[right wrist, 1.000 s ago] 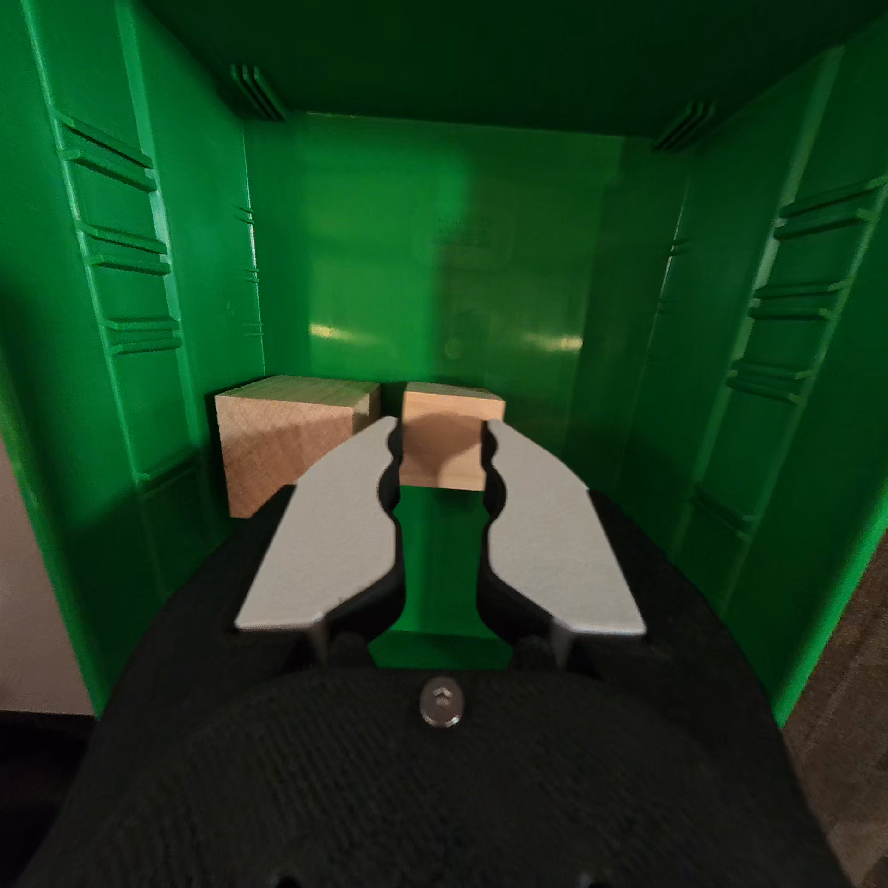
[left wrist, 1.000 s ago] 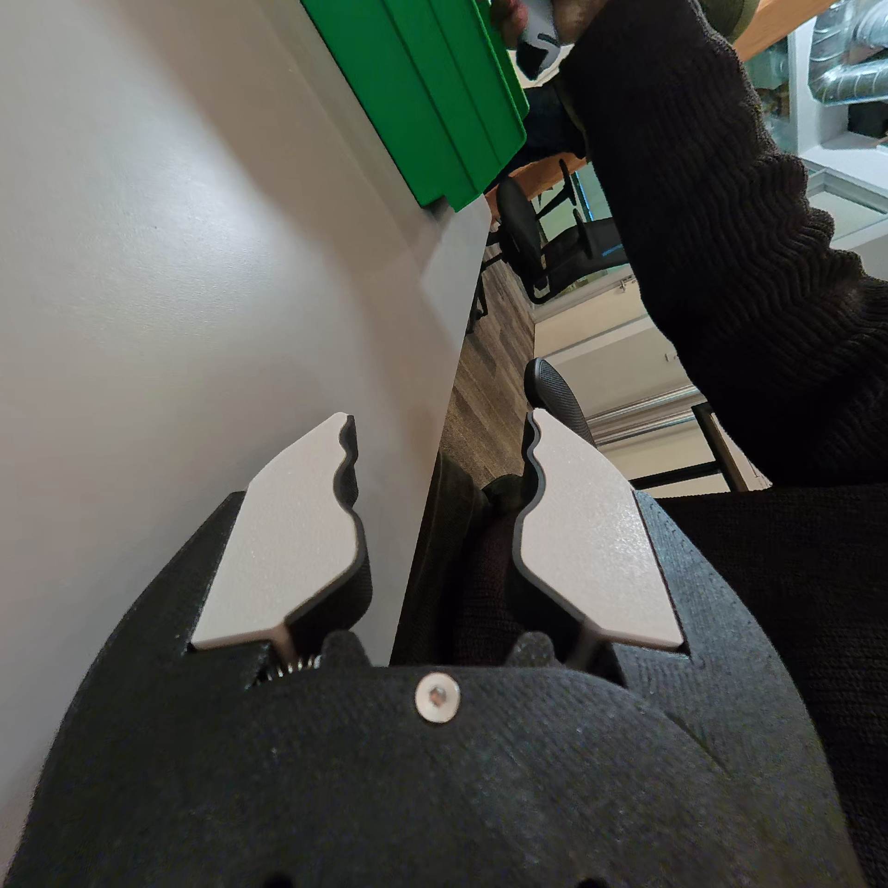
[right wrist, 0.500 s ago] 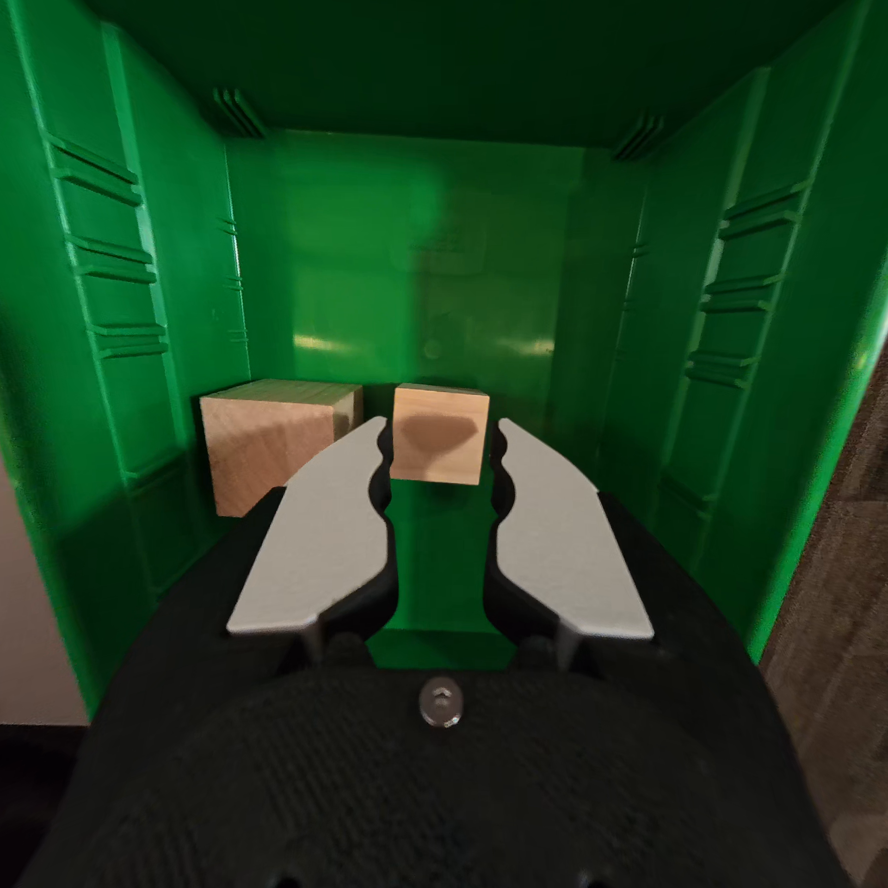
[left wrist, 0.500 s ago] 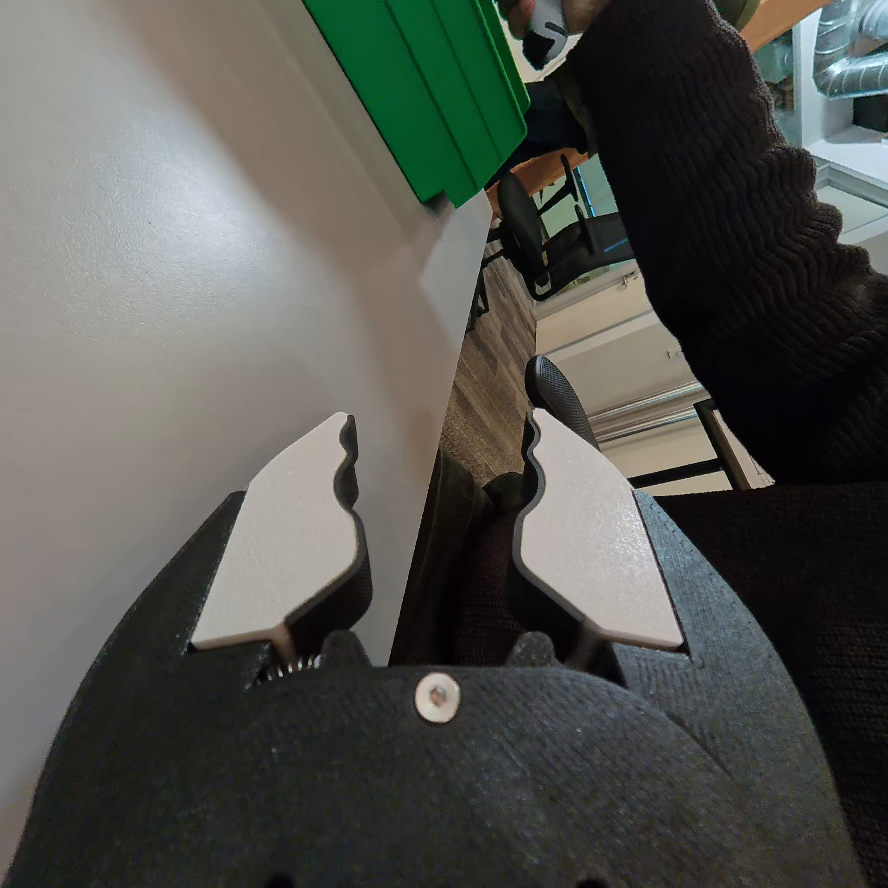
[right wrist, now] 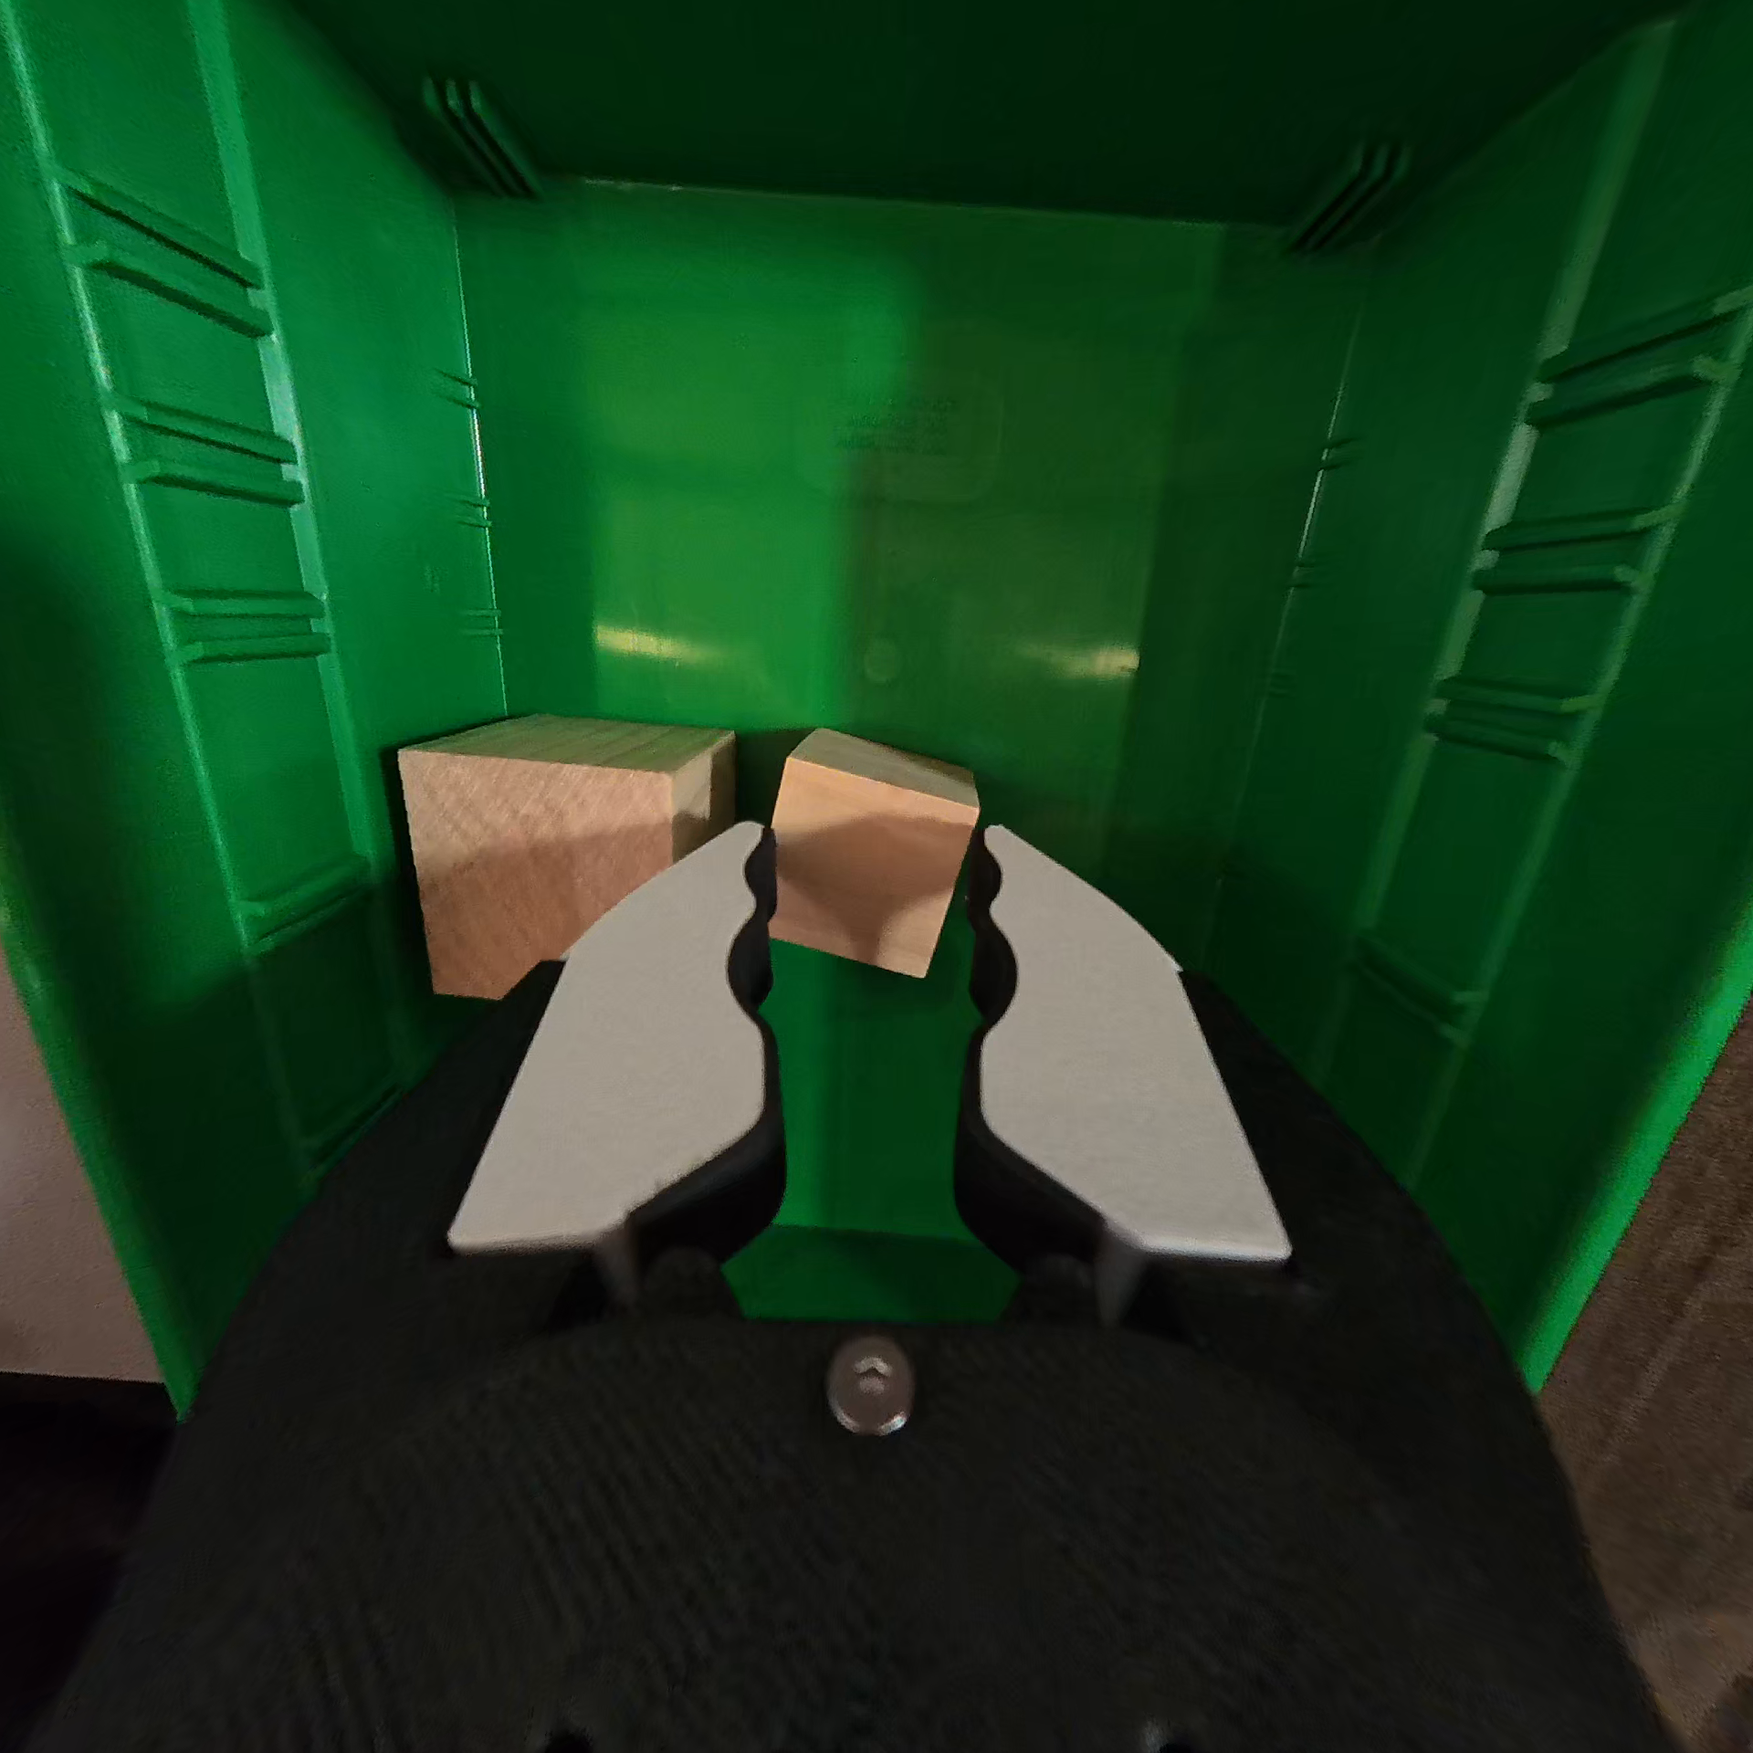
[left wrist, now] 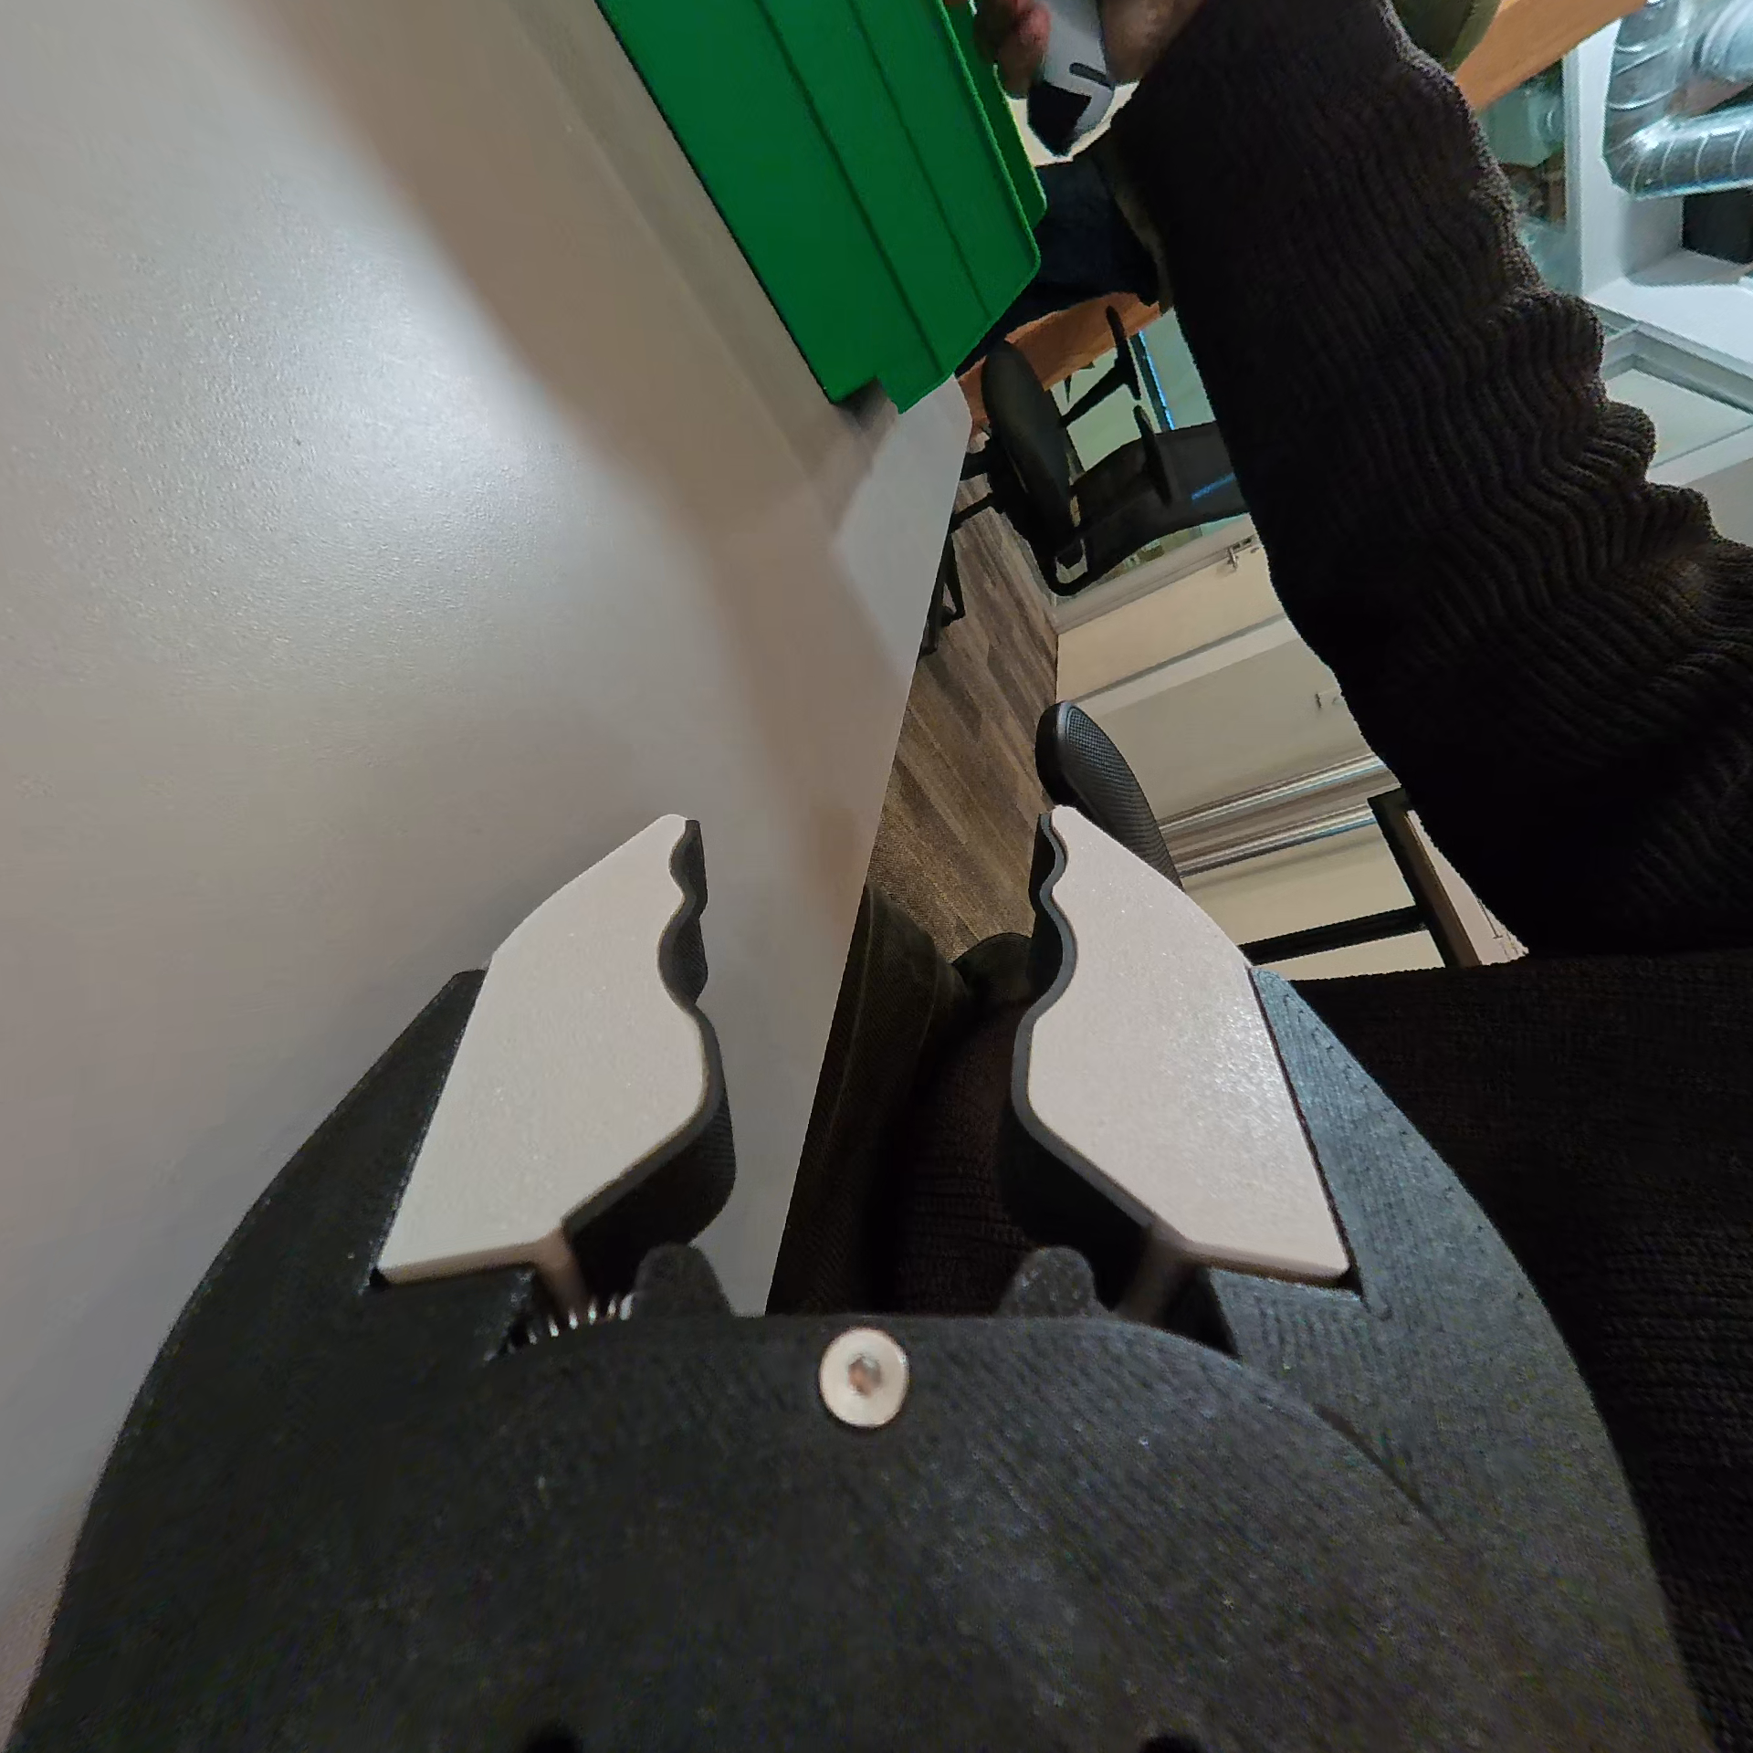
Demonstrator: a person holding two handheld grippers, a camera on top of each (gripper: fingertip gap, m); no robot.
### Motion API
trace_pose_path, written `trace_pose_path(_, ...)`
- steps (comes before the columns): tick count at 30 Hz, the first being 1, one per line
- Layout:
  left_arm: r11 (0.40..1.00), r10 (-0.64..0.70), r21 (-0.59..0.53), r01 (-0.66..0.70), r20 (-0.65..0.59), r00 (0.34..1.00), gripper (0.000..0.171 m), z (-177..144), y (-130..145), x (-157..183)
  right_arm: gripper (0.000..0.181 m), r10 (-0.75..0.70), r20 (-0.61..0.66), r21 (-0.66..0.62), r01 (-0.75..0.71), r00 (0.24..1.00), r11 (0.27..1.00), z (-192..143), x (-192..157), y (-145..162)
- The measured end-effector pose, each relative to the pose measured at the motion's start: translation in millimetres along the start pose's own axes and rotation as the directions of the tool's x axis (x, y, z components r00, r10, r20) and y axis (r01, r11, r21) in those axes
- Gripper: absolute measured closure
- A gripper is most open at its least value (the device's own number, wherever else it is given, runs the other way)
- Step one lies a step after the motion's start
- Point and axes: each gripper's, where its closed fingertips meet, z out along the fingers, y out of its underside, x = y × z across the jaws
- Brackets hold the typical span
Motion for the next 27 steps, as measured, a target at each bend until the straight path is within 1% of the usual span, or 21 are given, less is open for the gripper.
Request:
trace_pose_path(8,1.0,0.001,-0.001,-0.001,0.001,1.0,0.104,0.0,0.2,-0.1,0.142,-0.024,0.065,-0.015,0.025,0.998,1.0,-0.1,-4.0,5.0)
trace_pose_path(13,1.0,-0.004,0.0,0.004,0.001,1.0,0.104,-0.1,-0.2,-1.3,0.142,-0.046,0.084,-0.032,0.049,0.995,0.998,-0.7,-4.4,7.7)
trace_pose_path(27,1.0,-0.006,-0.003,0.006,-0.001,1.0,0.104,0.4,0.4,-1.2,0.143,-0.073,0.074,-0.033,0.076,0.995,0.997,-0.8,-5.7,7.0)
